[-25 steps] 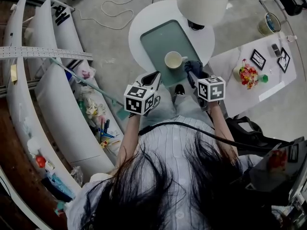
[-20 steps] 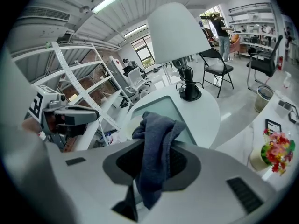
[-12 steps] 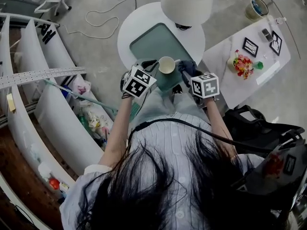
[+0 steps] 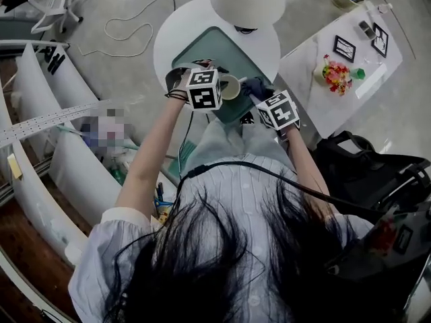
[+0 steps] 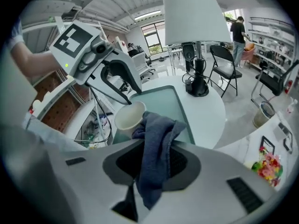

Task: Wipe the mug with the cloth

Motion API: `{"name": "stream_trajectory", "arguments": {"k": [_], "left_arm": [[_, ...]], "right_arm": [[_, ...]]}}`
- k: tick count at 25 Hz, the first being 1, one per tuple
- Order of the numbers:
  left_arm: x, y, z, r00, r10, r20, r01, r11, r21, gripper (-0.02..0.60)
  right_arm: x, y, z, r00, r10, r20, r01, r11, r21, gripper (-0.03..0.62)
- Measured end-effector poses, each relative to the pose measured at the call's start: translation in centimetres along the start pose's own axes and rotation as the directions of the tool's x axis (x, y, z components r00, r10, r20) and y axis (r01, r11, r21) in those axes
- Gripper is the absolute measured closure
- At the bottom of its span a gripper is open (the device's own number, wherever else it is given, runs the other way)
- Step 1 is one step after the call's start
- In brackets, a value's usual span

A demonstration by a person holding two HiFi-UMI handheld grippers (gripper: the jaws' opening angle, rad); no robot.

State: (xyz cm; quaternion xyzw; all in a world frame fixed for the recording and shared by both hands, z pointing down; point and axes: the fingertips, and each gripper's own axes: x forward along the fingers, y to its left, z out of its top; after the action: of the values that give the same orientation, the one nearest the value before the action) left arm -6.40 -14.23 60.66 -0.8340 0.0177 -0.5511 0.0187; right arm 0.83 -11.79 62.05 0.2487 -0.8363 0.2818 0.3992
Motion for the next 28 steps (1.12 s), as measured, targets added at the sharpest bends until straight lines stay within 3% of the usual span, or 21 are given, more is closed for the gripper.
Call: {"name": "stream_trajectory", "arguments": {"k": [3,5,9,11,14,17,20,28], "left_arm": [[1.6,-0.6,-0.9,0.996,-0.046,-0.082,0.054,0.994,0.095,0.477],[2.3,-0.5,-0.8,0.994,-0.055,-0.096,0.064,0.994,0.093,0.477],[3.2,-0.1,-0.2,0.994,-0.064,-0.091,0.067,0.997,0.029,0.485],[3.7,0.4,-0.1,0.995,-0.045,-0.087,0.045,0.999,-0.004,0.521],[4.0,1.0,-0.1,0.998,-0.027,-0.054,0.019,0.989,-0.148,0.543],[3.8,1.3,0.0,1.0,-0.011,-0.003,0.01,0.951,-0.31,0.543],[3.6,1.6,-0.2,0.999,0.049,0.021,-0.035,0.904,-0.425,0.543],[3.1,1.7,-1.2,0.983,0.185,-0.005,-0.148,0.771,-0.619,0.541]], "right_arm": [[0.5,0.2,0.1,1.0,-0.011,-0.022,0.01,0.999,-0.052,0.5],[0.7,0.0,0.1,0.999,-0.021,-0.033,0.019,0.997,-0.077,0.5],[0.9,-0.3,0.0,0.999,-0.032,-0.041,0.028,0.995,-0.099,0.5],[0.9,-0.4,-0.1,0.998,-0.035,-0.043,0.031,0.995,-0.098,0.5],[1.1,-0.5,-0.1,0.998,-0.046,-0.039,0.042,0.995,-0.091,0.5],[1.2,-0.8,-0.1,0.997,-0.067,-0.031,0.064,0.995,-0.071,0.5],[1.4,-0.9,-0.1,0.997,-0.072,-0.026,0.071,0.997,-0.04,0.5],[1.5,-0.5,-0.7,0.998,-0.054,-0.022,0.054,0.998,0.017,0.5]]}}
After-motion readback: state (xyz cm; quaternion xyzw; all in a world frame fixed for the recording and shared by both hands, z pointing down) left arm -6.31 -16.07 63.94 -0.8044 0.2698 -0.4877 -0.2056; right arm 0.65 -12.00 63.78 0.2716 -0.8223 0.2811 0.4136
